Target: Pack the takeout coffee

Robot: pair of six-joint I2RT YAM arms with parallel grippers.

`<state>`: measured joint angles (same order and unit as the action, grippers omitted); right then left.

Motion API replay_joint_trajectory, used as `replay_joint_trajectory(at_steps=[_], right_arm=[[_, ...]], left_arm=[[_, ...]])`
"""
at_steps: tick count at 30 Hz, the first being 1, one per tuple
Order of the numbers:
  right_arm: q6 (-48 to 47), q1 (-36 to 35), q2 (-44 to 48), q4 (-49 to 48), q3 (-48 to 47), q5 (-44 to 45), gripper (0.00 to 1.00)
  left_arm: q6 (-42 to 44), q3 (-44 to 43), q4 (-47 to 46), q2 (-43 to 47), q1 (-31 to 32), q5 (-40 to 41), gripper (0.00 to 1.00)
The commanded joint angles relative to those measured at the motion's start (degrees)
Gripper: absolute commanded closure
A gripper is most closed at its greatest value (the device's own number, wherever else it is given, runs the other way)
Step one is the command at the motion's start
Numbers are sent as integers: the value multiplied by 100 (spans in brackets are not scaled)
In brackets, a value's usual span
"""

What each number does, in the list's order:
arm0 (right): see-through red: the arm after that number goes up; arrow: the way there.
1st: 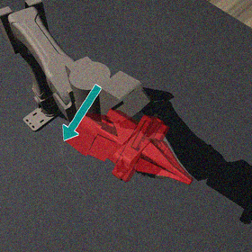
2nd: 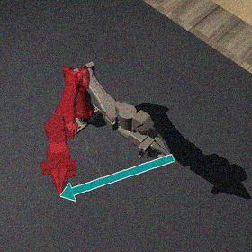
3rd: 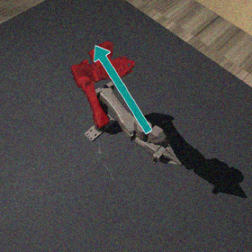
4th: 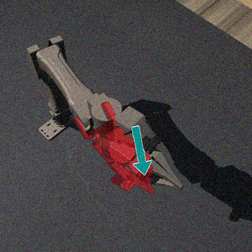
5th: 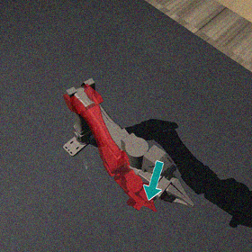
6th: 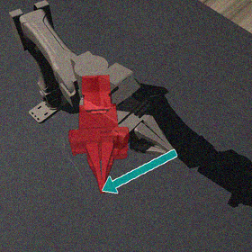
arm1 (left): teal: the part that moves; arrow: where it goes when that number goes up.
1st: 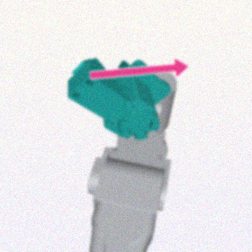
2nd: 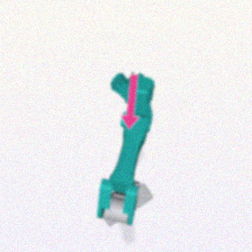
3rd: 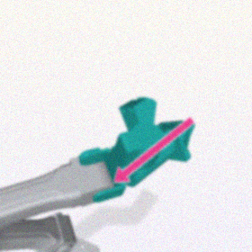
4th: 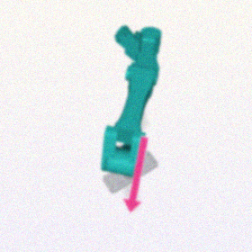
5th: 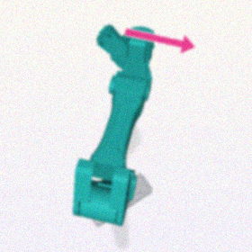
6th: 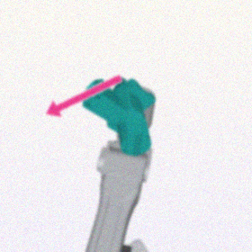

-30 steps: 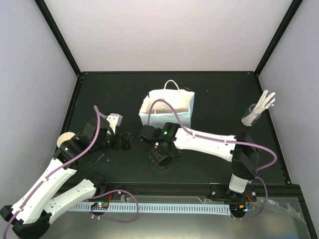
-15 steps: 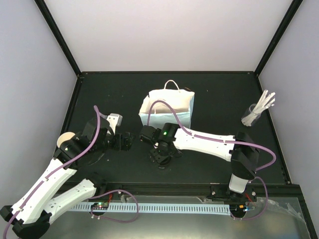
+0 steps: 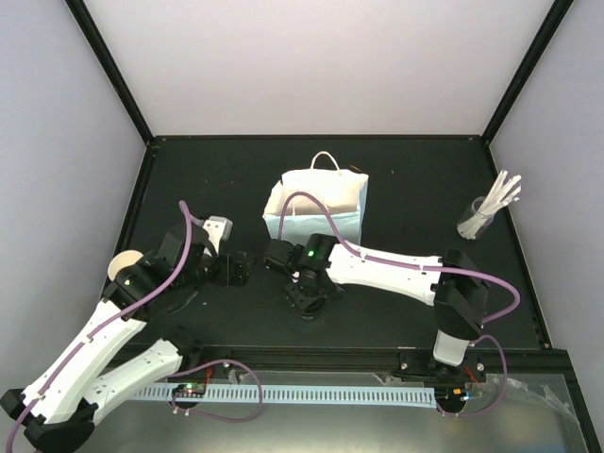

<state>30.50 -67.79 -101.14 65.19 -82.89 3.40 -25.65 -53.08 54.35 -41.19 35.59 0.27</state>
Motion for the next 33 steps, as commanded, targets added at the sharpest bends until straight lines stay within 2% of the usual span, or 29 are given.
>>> replay_joint_trajectory(at_steps=[1,8,19,26,33], right_arm=[[-31,-5,93,99,-21,106,25],[-47,-5,421,133,-56,166,30],[-221,-13,1083,552,-455,547,30],[-745,3,2000,661,-1691,570,29],[-949,63,2376,957,-3017,1883,33]], left_arm=[[93,-29,8,51,-50,78,1],[156,-123,21,38,-54,113,1],[80,-402,-16,-160,-86,190,1],[148,-1491,-344,-882,-484,203,1],[651,-2542,-550,-2159,-611,-523,1]])
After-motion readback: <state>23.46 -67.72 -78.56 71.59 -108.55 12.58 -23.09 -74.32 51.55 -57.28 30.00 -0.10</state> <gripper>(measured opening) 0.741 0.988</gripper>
